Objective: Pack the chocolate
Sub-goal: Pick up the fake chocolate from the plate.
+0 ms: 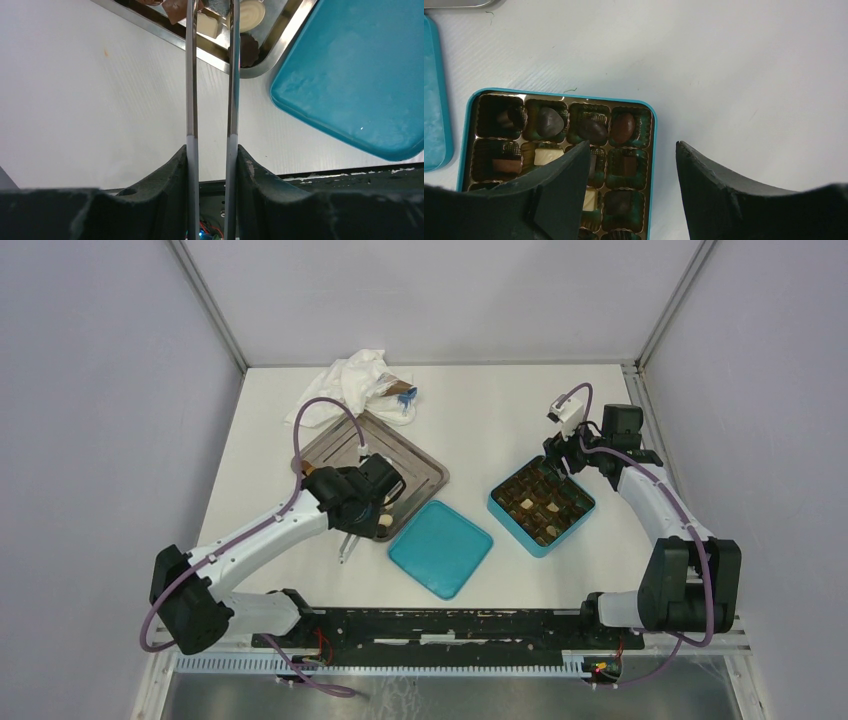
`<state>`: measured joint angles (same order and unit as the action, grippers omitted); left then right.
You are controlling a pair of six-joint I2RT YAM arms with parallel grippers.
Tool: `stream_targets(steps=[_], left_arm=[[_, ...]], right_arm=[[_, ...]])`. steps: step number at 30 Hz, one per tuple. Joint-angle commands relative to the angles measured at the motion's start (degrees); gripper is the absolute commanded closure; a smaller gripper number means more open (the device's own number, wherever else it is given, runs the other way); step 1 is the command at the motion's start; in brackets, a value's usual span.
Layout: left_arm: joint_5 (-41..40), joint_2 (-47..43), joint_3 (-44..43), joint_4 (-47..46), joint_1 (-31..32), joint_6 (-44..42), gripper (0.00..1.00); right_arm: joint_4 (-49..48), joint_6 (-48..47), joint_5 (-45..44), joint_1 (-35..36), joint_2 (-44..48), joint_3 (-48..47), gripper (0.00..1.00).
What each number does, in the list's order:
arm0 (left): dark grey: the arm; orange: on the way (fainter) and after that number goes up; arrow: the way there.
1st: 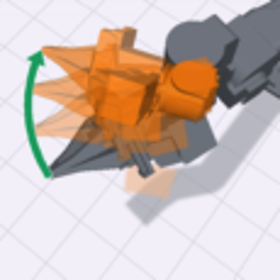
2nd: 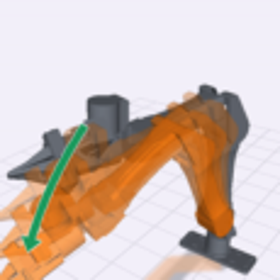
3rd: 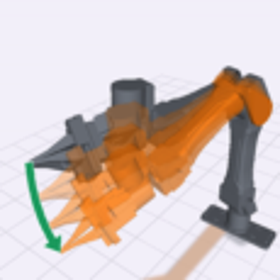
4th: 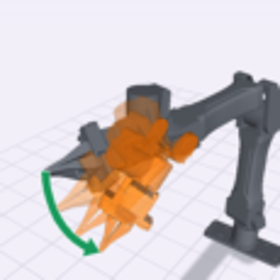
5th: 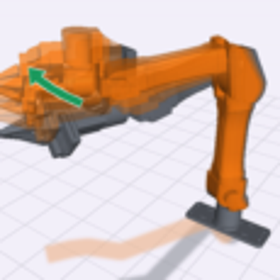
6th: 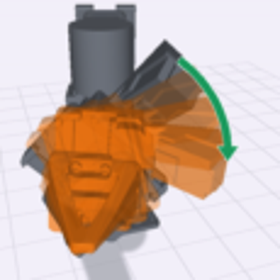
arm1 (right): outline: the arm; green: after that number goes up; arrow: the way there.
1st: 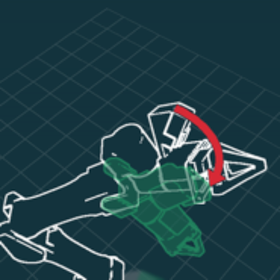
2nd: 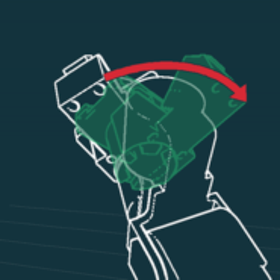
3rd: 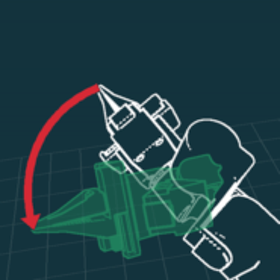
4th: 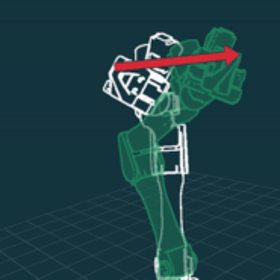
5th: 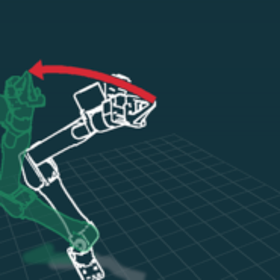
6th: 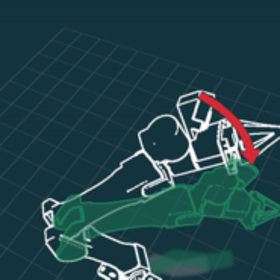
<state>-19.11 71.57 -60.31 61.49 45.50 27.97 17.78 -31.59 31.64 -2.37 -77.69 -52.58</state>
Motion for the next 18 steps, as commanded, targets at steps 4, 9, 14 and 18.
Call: stream_targets(steps=[4,9,14,18], left_arm=[[0.8,0.7,-4.2,0.9,-2.2,-5.2,0.58],[3.0,1.7,-3.9,-0.1,-3.4,-8.3,0.56],[5.1,2.5,-4.4,-0.2,-3.7,-9.4,0.55],[5.1,3.8,-4.4,-0.1,-4.1,-9.3,0.56]], right_arm=[[-0.2,-0.5,1.7,0.1,-0.1,0.1,0.31],[-0.1,-0.6,1.7,0.3,-0.4,0.0,0.31],[-0.1,-0.7,1.4,0.3,-0.2,0.0,0.31],[0.0,-0.7,1.3,0.5,-0.4,-0.1,0.32]])
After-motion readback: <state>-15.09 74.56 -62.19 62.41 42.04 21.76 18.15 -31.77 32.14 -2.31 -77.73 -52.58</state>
